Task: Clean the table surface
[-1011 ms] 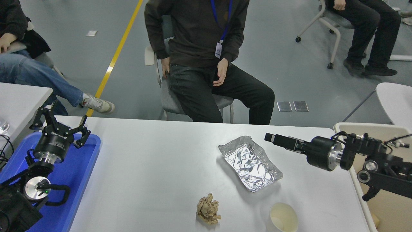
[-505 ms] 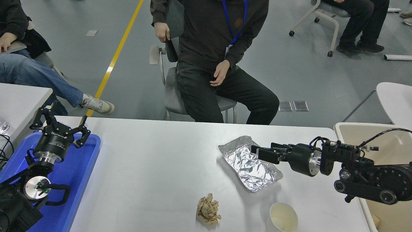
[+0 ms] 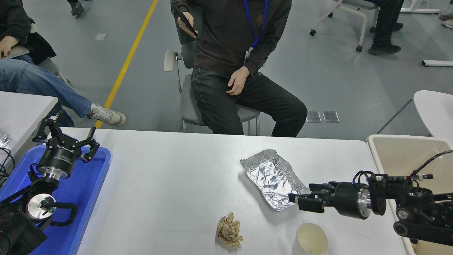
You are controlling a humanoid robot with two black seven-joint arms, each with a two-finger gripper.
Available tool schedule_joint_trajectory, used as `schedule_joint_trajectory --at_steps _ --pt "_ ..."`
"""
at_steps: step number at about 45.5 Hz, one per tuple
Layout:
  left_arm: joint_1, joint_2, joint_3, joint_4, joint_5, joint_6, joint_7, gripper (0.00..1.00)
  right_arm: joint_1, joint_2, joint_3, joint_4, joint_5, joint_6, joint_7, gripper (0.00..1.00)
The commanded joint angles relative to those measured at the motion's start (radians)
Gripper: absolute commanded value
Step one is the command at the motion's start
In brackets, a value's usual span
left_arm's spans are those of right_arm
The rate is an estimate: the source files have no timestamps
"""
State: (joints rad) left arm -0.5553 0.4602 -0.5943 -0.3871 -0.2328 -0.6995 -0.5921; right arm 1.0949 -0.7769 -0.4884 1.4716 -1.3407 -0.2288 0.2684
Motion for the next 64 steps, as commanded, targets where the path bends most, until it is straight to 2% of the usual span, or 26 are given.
schedule_joint_trajectory --at_steps 1,11,45,48,49,56,58,64 --pt "0.000 0.000 -0.001 0.001 0.000 -0.002 0.000 1.00 0.031 -0.025 -0.078 0.026 -0.057 0.029 0.018 0.99" --pt "0.000 0.000 -0.001 0.001 0.000 0.000 0.000 1.00 0.056 -0.036 -0.107 0.033 -0.066 0.045 0.058 0.99" --pt "0.000 0.000 0.001 -0.001 0.001 0.000 0.000 1.00 0.057 -0.021 -0.180 0.021 -0.110 0.031 0.055 0.97" --pt "0.000 0.000 -0.001 -0.001 0.000 0.000 0.000 1.00 0.057 -0.010 -0.182 0.013 -0.112 0.031 0.055 0.92" --pt "0.000 0.000 -0.001 0.001 0.001 -0.001 0.000 1.00 0.057 -0.008 -0.182 0.013 -0.112 0.031 0.057 0.85" --pt "0.000 0.000 -0.001 -0.001 0.000 -0.001 0.000 1.00 0.057 -0.001 -0.182 0.007 -0.121 0.031 0.058 0.72" --pt "0.000 0.000 -0.001 -0.001 0.001 0.000 0.000 1.00 0.057 0.001 -0.182 0.006 -0.130 0.031 0.058 0.63" --pt "0.000 0.000 0.001 -0.001 0.000 0.000 0.000 1.00 0.053 0.015 -0.182 0.004 -0.143 0.031 0.058 0.52"
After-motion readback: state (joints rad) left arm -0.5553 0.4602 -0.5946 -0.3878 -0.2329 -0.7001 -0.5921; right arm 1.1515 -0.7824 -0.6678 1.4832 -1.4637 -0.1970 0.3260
